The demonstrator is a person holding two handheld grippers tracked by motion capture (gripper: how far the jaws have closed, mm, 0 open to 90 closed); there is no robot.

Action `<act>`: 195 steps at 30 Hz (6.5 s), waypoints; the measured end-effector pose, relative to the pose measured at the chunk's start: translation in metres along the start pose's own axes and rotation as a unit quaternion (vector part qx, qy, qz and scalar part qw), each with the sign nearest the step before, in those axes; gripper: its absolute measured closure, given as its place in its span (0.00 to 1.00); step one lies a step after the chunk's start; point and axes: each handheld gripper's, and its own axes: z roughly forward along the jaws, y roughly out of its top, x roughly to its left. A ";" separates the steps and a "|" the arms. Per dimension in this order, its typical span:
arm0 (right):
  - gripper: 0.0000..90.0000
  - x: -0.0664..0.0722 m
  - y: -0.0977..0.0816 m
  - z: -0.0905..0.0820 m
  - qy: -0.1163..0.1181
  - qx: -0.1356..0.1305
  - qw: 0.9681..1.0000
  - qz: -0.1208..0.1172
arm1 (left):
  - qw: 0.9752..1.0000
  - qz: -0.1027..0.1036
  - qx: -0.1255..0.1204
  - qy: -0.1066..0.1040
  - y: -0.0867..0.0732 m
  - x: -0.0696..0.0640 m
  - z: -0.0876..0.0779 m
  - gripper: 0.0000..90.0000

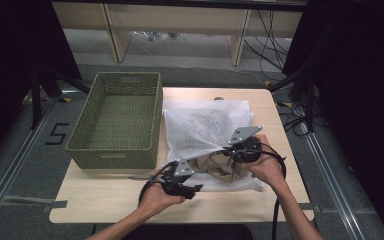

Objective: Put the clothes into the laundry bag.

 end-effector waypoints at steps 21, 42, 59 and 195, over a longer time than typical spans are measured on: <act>1.00 -0.006 -0.011 -0.014 0.005 -0.009 1.000 0.028 | 0.989 -0.018 -0.050 0.135 0.058 0.019 0.060 0.98; 1.00 0.001 -0.023 -0.002 0.019 0.021 0.999 0.028 | 0.996 -0.042 -0.019 0.078 0.029 0.007 0.066 0.57; 1.00 0.016 -0.049 0.032 0.062 0.075 0.995 0.020 | 0.992 -0.071 -0.019 0.107 0.028 0.023 0.068 0.60; 0.45 -0.006 -0.082 -0.025 -0.078 -0.055 0.984 0.153 | 0.994 -0.075 -0.038 0.076 -0.081 0.063 -0.132 0.28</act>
